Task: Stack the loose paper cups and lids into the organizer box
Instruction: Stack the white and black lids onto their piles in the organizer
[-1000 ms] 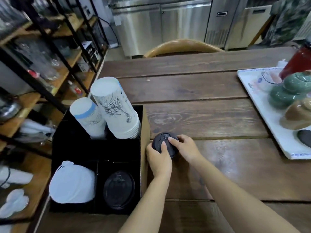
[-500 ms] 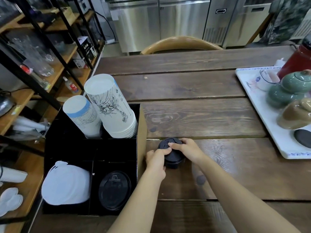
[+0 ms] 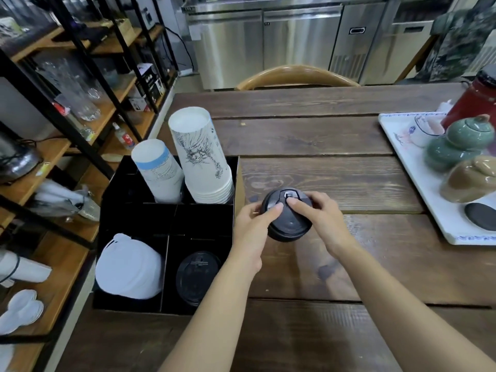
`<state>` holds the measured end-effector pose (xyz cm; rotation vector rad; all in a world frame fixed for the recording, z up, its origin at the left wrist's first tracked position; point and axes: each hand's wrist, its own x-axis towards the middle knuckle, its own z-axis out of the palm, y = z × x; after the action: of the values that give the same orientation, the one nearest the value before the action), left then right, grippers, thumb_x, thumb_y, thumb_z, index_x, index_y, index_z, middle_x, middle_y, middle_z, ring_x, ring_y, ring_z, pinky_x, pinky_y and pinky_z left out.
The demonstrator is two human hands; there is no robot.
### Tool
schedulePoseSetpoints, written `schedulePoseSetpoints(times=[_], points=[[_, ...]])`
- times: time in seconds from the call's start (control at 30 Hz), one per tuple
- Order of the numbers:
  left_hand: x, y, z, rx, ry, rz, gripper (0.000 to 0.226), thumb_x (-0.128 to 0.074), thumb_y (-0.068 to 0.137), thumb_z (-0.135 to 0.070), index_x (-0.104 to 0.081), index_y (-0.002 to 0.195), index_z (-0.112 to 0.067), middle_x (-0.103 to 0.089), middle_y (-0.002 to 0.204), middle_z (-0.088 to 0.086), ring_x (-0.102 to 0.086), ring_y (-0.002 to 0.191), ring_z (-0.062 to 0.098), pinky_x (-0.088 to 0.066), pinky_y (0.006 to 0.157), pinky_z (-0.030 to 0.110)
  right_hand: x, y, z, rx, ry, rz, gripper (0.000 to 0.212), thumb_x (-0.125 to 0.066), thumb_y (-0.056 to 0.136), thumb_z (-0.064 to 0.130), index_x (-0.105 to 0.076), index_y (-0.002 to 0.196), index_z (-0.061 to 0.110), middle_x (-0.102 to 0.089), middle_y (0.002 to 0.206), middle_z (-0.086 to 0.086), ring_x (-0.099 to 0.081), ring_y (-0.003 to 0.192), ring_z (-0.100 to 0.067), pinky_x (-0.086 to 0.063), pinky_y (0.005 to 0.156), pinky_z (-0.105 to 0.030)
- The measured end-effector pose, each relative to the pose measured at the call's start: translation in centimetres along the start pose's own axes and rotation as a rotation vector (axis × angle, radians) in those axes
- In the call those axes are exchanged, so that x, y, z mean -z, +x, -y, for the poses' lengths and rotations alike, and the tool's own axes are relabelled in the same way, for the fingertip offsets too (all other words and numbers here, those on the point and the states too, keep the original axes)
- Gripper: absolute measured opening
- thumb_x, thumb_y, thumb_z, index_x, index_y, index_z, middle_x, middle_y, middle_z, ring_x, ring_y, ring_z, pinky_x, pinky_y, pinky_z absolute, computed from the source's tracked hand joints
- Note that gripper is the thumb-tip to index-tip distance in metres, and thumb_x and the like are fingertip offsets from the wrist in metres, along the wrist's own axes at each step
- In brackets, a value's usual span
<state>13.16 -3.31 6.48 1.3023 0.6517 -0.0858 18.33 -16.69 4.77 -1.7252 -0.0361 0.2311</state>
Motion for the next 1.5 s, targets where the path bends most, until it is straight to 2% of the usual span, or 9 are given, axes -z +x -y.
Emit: schedulePoseSetpoints(times=[0.13,0.33,0.57,0.8,0.97,1.13,1.27,1.37,1.5], points=[[2.6,-2.4,-1.9,-0.153,0.007,-0.053,0.046,-0.076,0.073,-0.026,-0.060,0.113,-0.011,-0.067,0.113,0.005,-0.064,0.105,0.019,-0.050,0.096,0.039,-2.0,-1.9,3.1,0.094,-0.012,0.018,0.013,-0.073,0.075,0.038,-0.062,0.081,0.041,-0.058,0.105,-0.004,-0.059,0.093,-0.008,-0.046,0.072,-0.022],[8.5,-5.2,-4.0,-0.241,0.038,-0.080,0.003,-0.072,0.077,-0.025,-0.073,0.075,-0.023,-0.076,0.078,-0.010,-0.069,0.074,-0.001,-0.052,0.058,0.013,-6.5,-4.2,5.4,0.139,-0.059,0.096,0.033,-0.068,0.066,0.055,-0.068,0.086,0.029,-0.066,0.101,-0.004,-0.063,0.093,-0.019,-0.052,0.082,-0.037],[14.7,-6.4,-2.2,-0.110,0.072,-0.127,0.023,-0.069,0.081,-0.026,-0.070,0.097,-0.011,-0.075,0.095,0.003,-0.070,0.089,0.015,-0.052,0.068,0.025,-10.8,-6.6,4.6,0.084,-0.279,0.244,0.025,-0.068,0.073,0.050,-0.062,0.078,0.026,-0.068,0.082,0.003,-0.065,0.080,-0.017,-0.056,0.078,-0.048],[16.5,-5.9,0.7,-0.081,0.184,-0.160,0.023,-0.068,0.082,-0.029,-0.068,0.099,-0.013,-0.071,0.094,0.000,-0.066,0.087,0.012,-0.054,0.070,0.027,-12.6,-7.8,3.2,0.014,-0.467,0.298,0.031,-0.063,0.083,0.040,-0.061,0.101,0.016,-0.067,0.098,-0.002,-0.063,0.091,-0.022,-0.055,0.081,-0.048],[16.8,-5.3,1.8,-0.087,0.252,-0.173,0.031,-0.065,0.083,-0.034,-0.066,0.105,-0.012,-0.069,0.103,0.002,-0.064,0.096,0.015,-0.054,0.088,0.039,-13.1,-8.4,3.1,0.057,-0.614,0.290,0.035,-0.059,0.086,0.039,-0.058,0.109,0.013,-0.066,0.104,-0.006,-0.062,0.094,-0.027,-0.055,0.079,-0.046],[16.9,-5.1,2.3,-0.125,0.347,-0.139,0.035,-0.060,0.084,-0.041,-0.064,0.108,-0.015,-0.069,0.106,0.001,-0.063,0.097,0.016,-0.053,0.090,0.040,-13.4,-8.8,3.0,0.148,-0.843,0.264,0.035,-0.052,0.090,0.043,-0.056,0.099,0.010,-0.059,0.083,-0.005,-0.062,0.086,-0.032,-0.040,0.062,-0.032],[17.0,-4.8,2.3,-0.157,0.440,-0.101,0.038,-0.057,0.086,-0.042,-0.061,0.112,-0.015,-0.067,0.108,0.002,-0.062,0.099,0.017,-0.052,0.092,0.043,-13.5,-9.1,2.7,0.277,-1.028,0.188,0.037,-0.049,0.090,0.046,-0.058,0.099,0.011,-0.065,0.094,-0.010,-0.061,0.092,-0.032,-0.043,0.065,-0.035],[17.0,-4.6,1.8,-0.187,0.500,-0.089,0.040,-0.056,0.087,-0.039,-0.057,0.119,-0.015,-0.064,0.119,0.002,-0.059,0.108,0.019,-0.049,0.096,0.038,-13.2,-9.1,3.1,0.308,-0.928,0.096,0.041,-0.057,0.087,0.041,-0.056,0.116,0.012,-0.063,0.108,-0.006,-0.058,0.099,-0.023,-0.046,0.077,-0.034],[16.5,-4.3,-0.6,-0.374,0.541,-0.169,0.035,-0.055,0.090,-0.030,-0.055,0.122,-0.015,-0.060,0.124,0.001,-0.054,0.116,0.016,-0.041,0.093,0.026,-12.7,-8.2,4.9,0.263,-0.664,-0.051,0.031,-0.060,0.087,0.028,-0.058,0.114,0.012,-0.066,0.099,-0.006,-0.057,0.085,-0.018,-0.044,0.076,-0.029]])
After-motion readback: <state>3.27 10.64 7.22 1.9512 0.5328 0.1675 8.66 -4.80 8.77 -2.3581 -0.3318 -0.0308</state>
